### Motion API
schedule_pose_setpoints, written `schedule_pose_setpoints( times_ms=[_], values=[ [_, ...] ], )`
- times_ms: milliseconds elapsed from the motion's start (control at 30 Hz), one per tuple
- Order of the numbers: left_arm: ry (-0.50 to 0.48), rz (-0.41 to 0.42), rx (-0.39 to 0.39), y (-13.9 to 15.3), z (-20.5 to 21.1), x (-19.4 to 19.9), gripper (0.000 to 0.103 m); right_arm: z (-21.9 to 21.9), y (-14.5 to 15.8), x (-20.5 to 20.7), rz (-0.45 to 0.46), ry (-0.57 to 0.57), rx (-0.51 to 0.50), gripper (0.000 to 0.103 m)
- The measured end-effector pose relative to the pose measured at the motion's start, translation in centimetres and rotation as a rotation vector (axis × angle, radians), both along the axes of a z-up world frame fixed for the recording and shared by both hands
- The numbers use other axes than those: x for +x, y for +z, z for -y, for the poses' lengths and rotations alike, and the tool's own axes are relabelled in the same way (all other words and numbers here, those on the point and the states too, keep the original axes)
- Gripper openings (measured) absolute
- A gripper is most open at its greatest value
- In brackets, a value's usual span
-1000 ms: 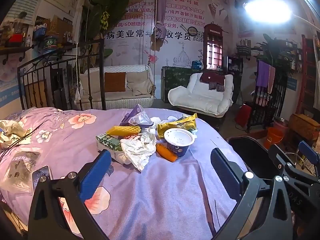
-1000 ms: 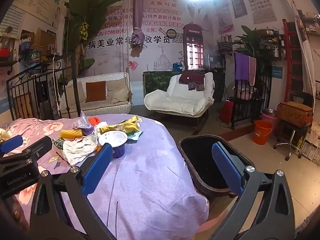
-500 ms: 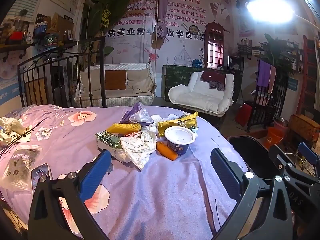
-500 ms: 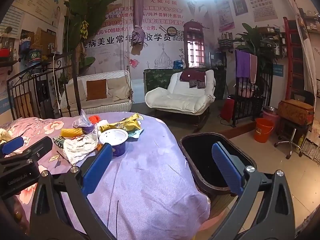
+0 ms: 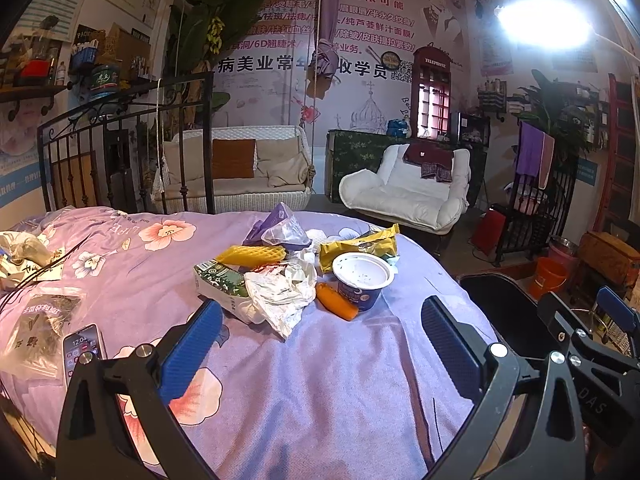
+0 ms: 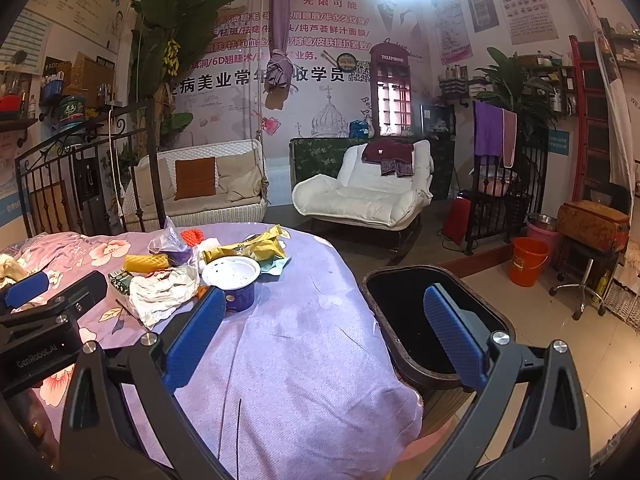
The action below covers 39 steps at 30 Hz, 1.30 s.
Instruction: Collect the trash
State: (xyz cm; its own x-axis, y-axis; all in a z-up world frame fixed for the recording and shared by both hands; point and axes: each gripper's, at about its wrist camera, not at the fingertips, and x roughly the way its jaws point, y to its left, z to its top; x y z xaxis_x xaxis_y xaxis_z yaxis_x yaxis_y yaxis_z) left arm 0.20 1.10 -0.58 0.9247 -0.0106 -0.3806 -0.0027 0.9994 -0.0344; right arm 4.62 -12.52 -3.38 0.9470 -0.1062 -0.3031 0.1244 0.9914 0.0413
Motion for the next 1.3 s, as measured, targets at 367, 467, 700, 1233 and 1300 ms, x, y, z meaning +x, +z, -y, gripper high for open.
schedule_pose_setpoints(
  times_ms=[367, 467, 700, 1233, 1300],
  values=[
    [-0.003, -0.003, 0.004, 0.03, -0.02, -0.02, 0.1, -0.08, -0.08, 0.0, -0.004, -0.001, 0.005, 0.098],
    [-0.003, -0.006, -0.001, -0.05, -0.01, 0.06, 0.1, -0.14, -0.11, -0.01, -0.003, -0.002, 0.002, 0.098],
    [-0.008, -0.008, 0.001, -0.26, 0.42, 0.13, 0.1, -0.2, -0.21, 0.07, -0.005, -0.004, 0.008, 0.098],
    [-0.006, -0.014, 0.001, -0.29, 0.36, -0.01, 0.1, 0.18, -0.47, 0.06, -0.01, -0.002, 0.004, 0.098],
    [-0.007, -0.014, 0.0, -0.29, 0.36, -0.02, 0.1, 0.13, -0.44, 0.04, -0.011, -0.001, 0.003, 0.098]
  ],
)
